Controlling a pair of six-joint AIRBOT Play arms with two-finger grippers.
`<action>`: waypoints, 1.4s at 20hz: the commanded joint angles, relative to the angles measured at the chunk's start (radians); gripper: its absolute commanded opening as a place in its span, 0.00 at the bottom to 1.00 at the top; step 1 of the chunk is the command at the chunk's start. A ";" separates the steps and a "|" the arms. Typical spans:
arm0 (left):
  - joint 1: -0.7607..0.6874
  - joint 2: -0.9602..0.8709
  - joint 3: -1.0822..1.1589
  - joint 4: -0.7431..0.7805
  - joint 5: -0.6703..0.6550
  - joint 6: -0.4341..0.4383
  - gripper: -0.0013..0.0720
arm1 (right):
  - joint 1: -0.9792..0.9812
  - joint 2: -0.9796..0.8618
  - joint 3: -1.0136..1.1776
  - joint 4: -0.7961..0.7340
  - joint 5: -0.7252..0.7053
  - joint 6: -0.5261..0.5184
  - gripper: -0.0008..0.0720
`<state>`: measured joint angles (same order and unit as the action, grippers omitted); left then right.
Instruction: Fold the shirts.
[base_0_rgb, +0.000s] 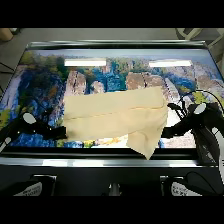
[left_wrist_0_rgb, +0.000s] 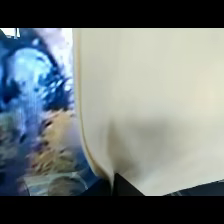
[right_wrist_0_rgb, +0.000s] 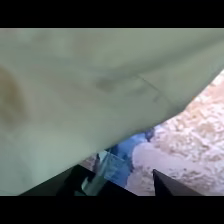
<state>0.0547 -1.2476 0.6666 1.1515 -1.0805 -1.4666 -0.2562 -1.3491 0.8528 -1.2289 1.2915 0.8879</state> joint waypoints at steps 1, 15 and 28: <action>-0.006 0.005 -0.002 0.000 0.033 -0.018 0.05 | -0.001 -0.006 -0.067 0.150 -0.112 -0.019 0.67; -0.002 0.129 0.240 0.000 0.042 0.024 0.05 | 0.001 0.018 0.286 0.182 -0.092 -0.062 0.04; -0.012 -0.521 0.813 -0.012 0.024 -0.052 0.05 | 0.135 -0.587 0.871 0.214 -0.360 0.087 0.04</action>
<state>0.0463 -1.6493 1.3800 1.1507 -1.0389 -1.4765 -0.1307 -1.8435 1.6680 -1.0355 0.9768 0.9340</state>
